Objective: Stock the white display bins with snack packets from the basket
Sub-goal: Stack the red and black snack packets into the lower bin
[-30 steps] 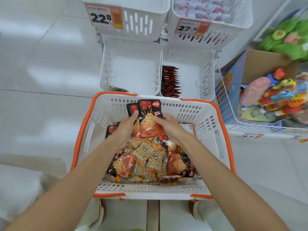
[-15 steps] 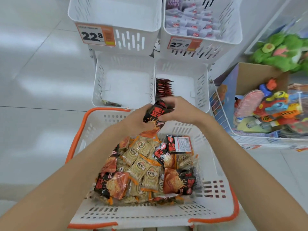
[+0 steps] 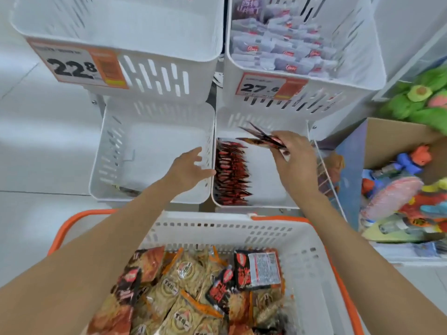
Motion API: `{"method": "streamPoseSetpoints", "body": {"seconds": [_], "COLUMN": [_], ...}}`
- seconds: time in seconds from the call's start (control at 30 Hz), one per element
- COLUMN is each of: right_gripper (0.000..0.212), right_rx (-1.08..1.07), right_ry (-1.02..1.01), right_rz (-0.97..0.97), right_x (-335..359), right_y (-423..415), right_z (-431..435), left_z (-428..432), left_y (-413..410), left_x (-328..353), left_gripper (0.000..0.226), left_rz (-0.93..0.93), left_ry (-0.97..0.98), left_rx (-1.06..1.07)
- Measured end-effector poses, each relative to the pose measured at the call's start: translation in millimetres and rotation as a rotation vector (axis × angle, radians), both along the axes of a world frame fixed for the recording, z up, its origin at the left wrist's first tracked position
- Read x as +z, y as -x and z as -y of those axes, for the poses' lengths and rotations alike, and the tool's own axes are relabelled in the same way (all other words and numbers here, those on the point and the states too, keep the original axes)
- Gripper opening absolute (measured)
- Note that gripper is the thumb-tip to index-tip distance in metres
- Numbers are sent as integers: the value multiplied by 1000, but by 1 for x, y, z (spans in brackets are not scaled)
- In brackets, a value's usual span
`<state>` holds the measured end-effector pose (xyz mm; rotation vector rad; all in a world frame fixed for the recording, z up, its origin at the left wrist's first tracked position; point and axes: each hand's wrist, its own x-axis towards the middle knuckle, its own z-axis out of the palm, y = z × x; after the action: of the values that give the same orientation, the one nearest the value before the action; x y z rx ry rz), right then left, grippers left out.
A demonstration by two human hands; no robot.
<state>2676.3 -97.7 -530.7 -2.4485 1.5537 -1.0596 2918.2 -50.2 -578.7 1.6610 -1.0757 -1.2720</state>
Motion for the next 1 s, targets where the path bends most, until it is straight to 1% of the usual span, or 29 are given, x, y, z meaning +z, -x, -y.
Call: {"method": "streamPoseSetpoints", "body": {"seconds": [0.03, 0.07, 0.13, 0.17, 0.23, 0.3, 0.37, 0.4, 0.5, 0.57, 0.67, 0.73, 0.8, 0.9, 1.0], "right_gripper": [28, 28, 30, 32, 40, 53, 66, 69, 63, 65, 81, 82, 80, 84, 93], "right_rx": [-19, -34, -32, -2, 109, 184, 195, 193, 166, 133, 64, 17, 14, 42, 97], "right_ry": [16, 27, 22, -35, -249, -444, -580, -618, -599, -574, -635, -691, -751, -791, -759], "right_rz": [-4, -7, -51, -100, -213, -235, -176, -148, -132, -98, 115, 215, 275, 330, 274], "right_x": [-8, -16, -32, -39, -50, -56, -59, -61, -64, -63, -60, -61, -63, -64, -63], "right_y": [-6, -13, -29, -38, -54, -62, -62, -62, -66, -71, -72, -68, -69, -71, -68], "right_z": [14, 27, 50, 60, 73, 80, 85, 88, 96, 99, 94, 91, 90, 88, 81], "left_z": [7, 12, 19, 21, 24, 24, 24, 24, 22, 22, 22, 21, 21, 21, 22], "left_y": [0, -1, -1, -2, -6, -8, -10, -10, -9, -9, -10, -9, -9, -9, -9], "left_x": [-8, -14, -20, -22, -26, -29, -33, -33, -35, -35, -34, -35, -35, -36, -36], "left_gripper": [75, 73, 72, 72, 72, 72, 73, 73, 73, 73, 73, 73, 73, 73, 73], "left_rz": [-40, -31, 87, 124, 96, 79, 73, 72, 63, 52, 39, 29, 29, 27, 37], "left_ry": [-6, -6, 25, 46, 57, 73, 80, 82, 92, 92, 82, 79, 83, 85, 89], "left_rx": [-4, -22, -87, -98, -95, -98, -105, -103, -100, -99, -98, -95, -91, -84, -89]}}
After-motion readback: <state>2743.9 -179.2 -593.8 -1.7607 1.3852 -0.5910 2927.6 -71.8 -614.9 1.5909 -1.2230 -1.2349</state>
